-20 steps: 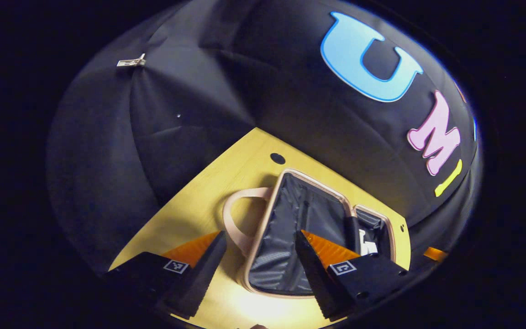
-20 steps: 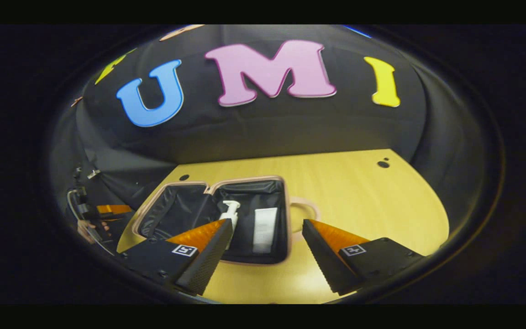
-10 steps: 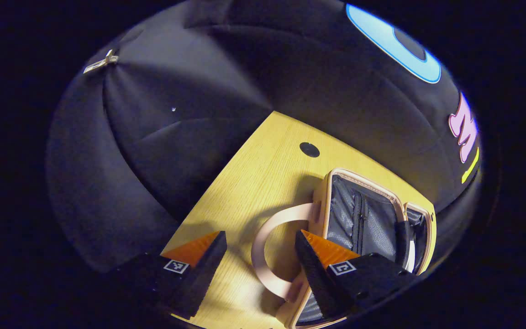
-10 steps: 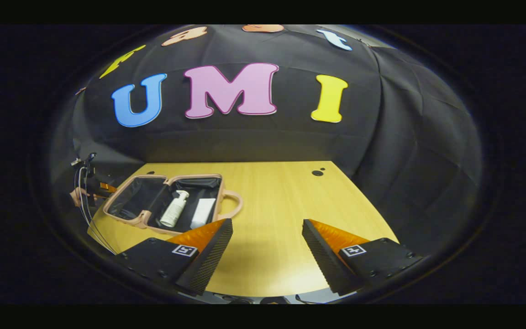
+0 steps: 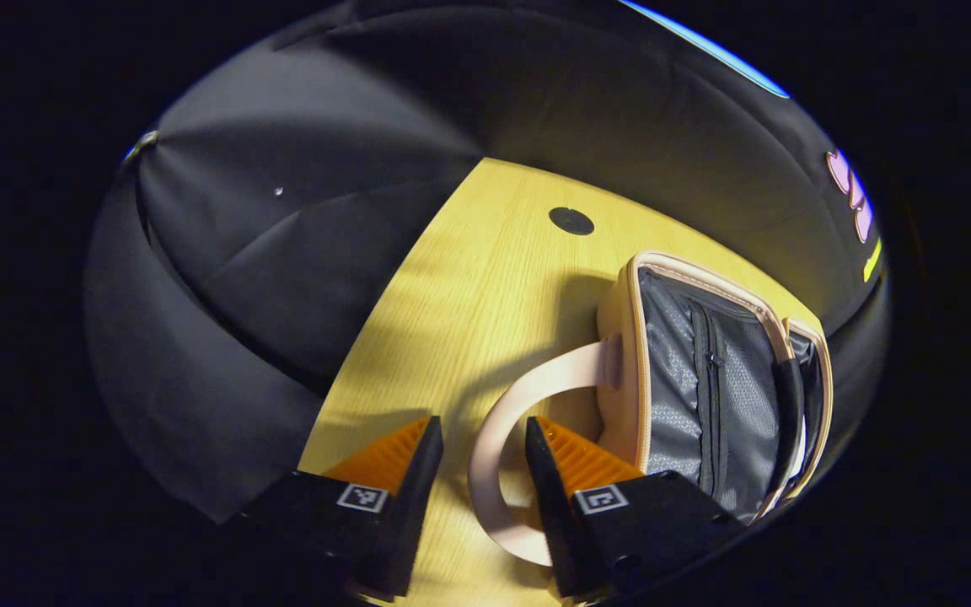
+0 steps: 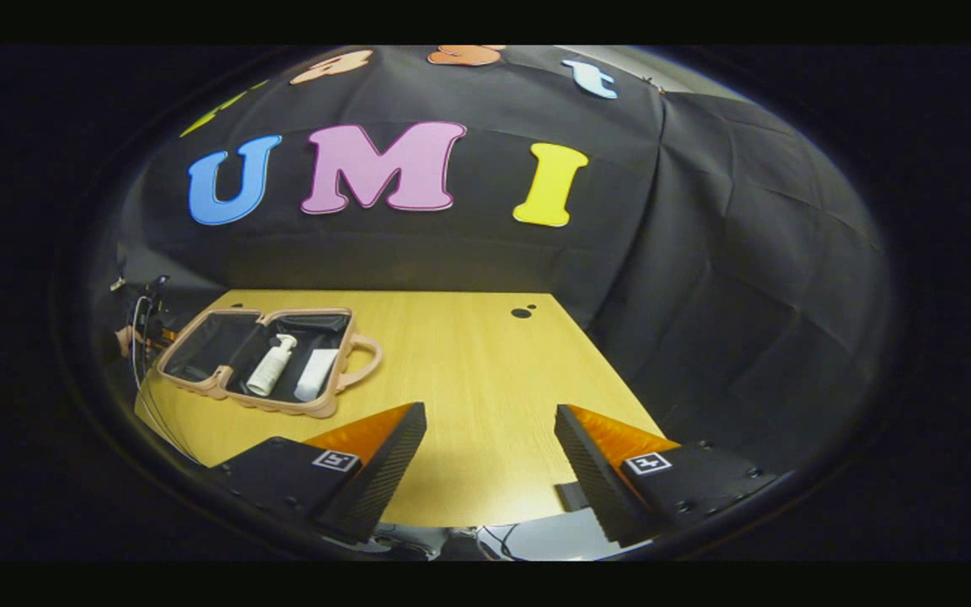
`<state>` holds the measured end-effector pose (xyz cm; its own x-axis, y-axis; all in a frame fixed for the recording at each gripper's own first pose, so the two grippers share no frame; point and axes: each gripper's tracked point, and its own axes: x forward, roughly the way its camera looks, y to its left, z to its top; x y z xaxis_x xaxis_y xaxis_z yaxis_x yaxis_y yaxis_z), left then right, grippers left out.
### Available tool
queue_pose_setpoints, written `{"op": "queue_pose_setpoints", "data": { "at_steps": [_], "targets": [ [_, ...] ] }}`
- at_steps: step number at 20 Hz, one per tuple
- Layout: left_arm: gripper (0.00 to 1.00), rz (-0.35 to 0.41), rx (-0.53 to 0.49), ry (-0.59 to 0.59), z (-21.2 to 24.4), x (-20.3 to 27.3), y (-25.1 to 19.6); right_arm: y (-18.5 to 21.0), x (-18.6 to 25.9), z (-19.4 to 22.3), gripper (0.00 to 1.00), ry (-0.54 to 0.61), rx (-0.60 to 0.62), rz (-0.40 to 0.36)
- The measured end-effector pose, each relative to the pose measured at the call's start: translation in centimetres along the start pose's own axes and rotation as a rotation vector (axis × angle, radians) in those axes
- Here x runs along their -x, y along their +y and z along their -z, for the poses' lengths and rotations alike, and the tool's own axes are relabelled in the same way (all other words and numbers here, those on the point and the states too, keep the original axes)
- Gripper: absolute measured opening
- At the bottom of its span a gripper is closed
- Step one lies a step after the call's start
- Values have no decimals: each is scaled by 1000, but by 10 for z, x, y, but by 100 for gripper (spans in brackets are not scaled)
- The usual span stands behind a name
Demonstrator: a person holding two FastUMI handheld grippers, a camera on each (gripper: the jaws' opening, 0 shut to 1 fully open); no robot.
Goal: First open the suitcase, pack the skin care products into it, and then close the suitcase.
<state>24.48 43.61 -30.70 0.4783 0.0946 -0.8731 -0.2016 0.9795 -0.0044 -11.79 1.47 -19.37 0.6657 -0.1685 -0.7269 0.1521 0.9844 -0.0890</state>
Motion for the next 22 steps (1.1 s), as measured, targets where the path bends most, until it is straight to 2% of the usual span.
{"op": "queue_pose_setpoints", "data": {
  "at_steps": [2,3,6,8,11,14,18,22],
  "targets": [
    [32,-13,-22,-27,-4,0,-6,-8,3,6,97,-22,42,29],
    [22,-10,-21,-50,-7,3,-7,-9,2,9,97,-34,71,32],
    [19,20,26,-66,-6,8,-8,0,-2,24,97,-10,84,3],
    [17,37,9,-138,-19,22,-13,1,-8,22,97,-17,98,4],
    [13,32,-63,-217,-37,79,-21,17,-17,15,97,-28,76,-49],
    [11,87,-123,-346,-68,159,-56,24,-27,1,97,-54,57,-93],
    [9,235,-209,-489,-100,276,-168,20,-38,-22,97,-94,29,-147],
    [9,304,-270,-545,-91,329,-291,5,-46,-41,97,-157,18,-178]
  ]
}}
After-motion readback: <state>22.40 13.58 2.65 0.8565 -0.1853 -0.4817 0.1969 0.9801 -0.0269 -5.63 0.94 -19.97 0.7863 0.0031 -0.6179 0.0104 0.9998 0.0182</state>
